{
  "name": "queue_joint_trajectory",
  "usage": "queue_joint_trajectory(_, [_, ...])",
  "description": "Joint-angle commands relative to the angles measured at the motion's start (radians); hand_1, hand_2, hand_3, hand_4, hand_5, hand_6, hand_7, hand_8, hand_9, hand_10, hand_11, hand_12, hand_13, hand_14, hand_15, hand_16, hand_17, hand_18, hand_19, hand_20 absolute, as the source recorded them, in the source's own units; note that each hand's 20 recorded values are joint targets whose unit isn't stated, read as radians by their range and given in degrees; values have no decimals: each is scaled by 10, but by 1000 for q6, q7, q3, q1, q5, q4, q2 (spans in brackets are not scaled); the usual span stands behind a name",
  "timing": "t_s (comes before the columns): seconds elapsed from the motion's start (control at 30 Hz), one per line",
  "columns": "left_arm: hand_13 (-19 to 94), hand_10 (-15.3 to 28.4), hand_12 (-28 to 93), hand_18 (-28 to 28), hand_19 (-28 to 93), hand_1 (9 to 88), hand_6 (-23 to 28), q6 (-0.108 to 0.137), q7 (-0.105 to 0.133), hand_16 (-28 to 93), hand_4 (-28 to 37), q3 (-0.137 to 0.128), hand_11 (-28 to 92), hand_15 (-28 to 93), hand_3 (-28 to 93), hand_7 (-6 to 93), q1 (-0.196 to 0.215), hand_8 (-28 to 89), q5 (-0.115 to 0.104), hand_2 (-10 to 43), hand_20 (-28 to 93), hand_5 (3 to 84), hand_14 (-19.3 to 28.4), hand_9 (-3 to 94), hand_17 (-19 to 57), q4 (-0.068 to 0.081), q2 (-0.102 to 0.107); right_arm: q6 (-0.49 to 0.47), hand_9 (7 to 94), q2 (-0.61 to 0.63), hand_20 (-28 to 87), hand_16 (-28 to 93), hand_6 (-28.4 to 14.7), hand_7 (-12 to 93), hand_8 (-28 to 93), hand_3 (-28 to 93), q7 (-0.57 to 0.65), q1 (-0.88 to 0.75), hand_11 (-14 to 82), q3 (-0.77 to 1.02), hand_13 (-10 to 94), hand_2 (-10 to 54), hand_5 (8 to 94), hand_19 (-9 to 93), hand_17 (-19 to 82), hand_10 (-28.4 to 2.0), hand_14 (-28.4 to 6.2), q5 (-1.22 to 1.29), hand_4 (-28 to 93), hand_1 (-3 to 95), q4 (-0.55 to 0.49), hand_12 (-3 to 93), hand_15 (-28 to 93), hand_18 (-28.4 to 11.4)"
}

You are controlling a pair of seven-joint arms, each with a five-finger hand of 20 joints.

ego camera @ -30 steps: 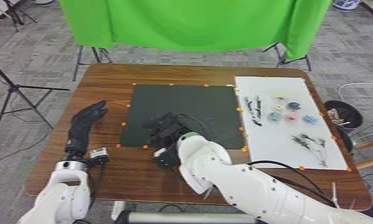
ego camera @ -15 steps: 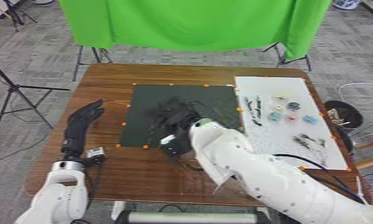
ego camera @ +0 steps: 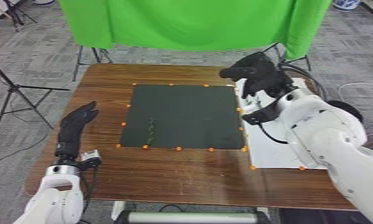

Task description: Arrange flowers

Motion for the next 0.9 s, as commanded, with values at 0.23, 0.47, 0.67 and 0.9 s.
queue_joint_trajectory(0.23, [326,130,93,99,29,154,-1,-10,-4,-9,-283,-7,168,131,747,155,22,-97,-2,-52,140,442,140,450,38,-6,-19,-67,677,130,253,263,-30,169,-43,614,106,-584,123,441,887,-95,554,897,627,-172,-70,-368,-106,231,-22,172,448,-109])
queue_joint_trajectory(0.47, [326,130,92,99,30,155,0,-16,-4,-9,-283,-1,167,132,747,155,18,-97,1,-52,140,443,140,451,38,-3,-19,-85,701,138,252,263,-25,183,-48,629,149,-651,136,459,894,-95,569,897,630,-163,-64,-417,-106,261,39,171,446,-104])
queue_joint_trajectory(0.67, [327,130,92,100,31,162,-1,-18,-6,-10,-283,1,168,132,745,156,19,-97,2,-51,140,442,139,451,38,-3,-19,-104,704,143,253,265,-23,191,-52,635,178,-668,139,455,895,-95,573,898,630,-161,-62,-419,-106,264,117,171,445,-104])
queue_joint_trajectory(0.9, [326,129,92,99,32,165,0,-22,-9,-9,-283,3,168,132,744,156,22,-97,3,-53,139,443,139,450,37,-2,-20,-68,709,143,256,266,-18,198,-54,647,190,-692,143,444,897,-95,576,900,629,-157,-60,-420,-106,273,148,172,444,-106])
